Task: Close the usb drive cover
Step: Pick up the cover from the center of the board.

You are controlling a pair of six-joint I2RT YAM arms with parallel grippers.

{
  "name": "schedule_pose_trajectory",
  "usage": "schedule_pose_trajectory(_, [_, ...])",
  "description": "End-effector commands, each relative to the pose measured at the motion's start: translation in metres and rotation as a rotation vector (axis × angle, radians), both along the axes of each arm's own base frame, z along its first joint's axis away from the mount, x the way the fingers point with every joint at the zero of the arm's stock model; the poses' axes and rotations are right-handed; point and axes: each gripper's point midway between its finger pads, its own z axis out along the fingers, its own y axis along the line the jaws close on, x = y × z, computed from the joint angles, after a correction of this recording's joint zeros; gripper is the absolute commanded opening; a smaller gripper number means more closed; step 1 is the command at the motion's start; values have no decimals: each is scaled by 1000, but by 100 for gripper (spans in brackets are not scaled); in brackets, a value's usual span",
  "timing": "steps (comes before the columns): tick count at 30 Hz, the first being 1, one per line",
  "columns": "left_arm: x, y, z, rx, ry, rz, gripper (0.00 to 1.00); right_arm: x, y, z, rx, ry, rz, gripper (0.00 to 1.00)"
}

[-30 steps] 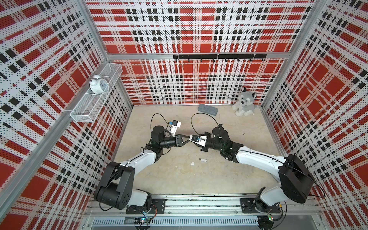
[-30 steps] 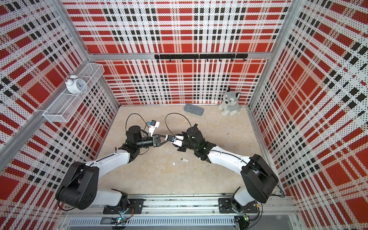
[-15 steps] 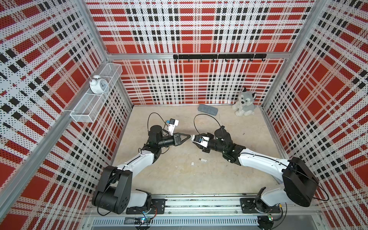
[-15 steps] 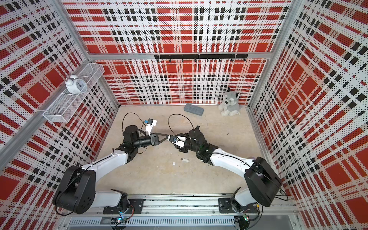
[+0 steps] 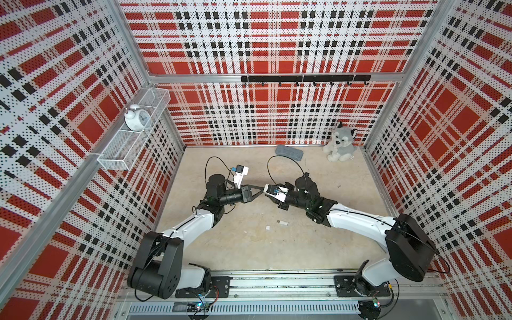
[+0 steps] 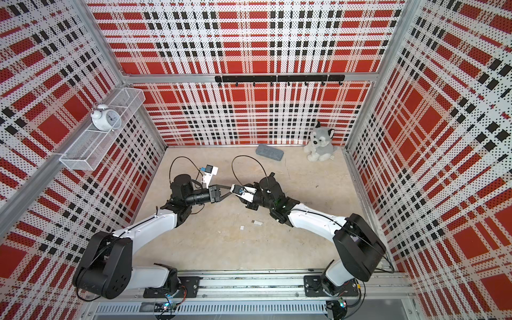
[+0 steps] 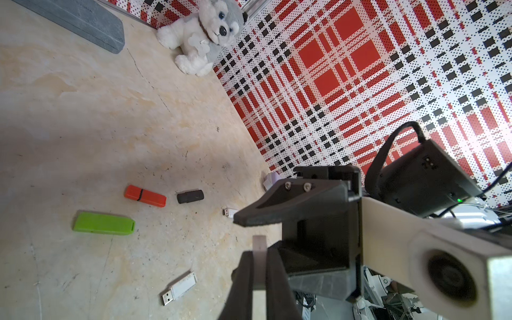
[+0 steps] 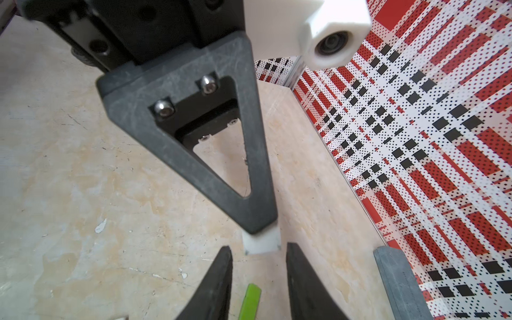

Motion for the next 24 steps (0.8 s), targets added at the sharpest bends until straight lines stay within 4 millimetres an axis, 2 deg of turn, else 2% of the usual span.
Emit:
schedule_pose_trajectory(1, [-4, -2, 9, -11, -29, -21, 0, 3, 8, 15, 44, -13, 15, 36])
schedule_pose_trajectory(10, [-3, -2, 9, -10, -27, -20, 0, 5, 7, 17, 40, -24, 2, 33])
schedule_pose_trajectory(12, [-2, -2, 9, -11, -29, -17, 0, 4, 8, 15, 28, -23, 11, 24])
schedule_pose_trajectory(16, [-1, -3, 9, -10, -26, -16, 0, 3, 8, 13, 17, -23, 18, 20])
schedule_pose_trajectory(21, [-3, -6, 6, -11, -14, -37, 15, 1, 9, 13, 2, -32, 40, 17])
schedule_pose_trajectory(24, [-4, -8, 4, -10, -9, -50, 15, 1, 10, 11, -12, -29, 45, 17])
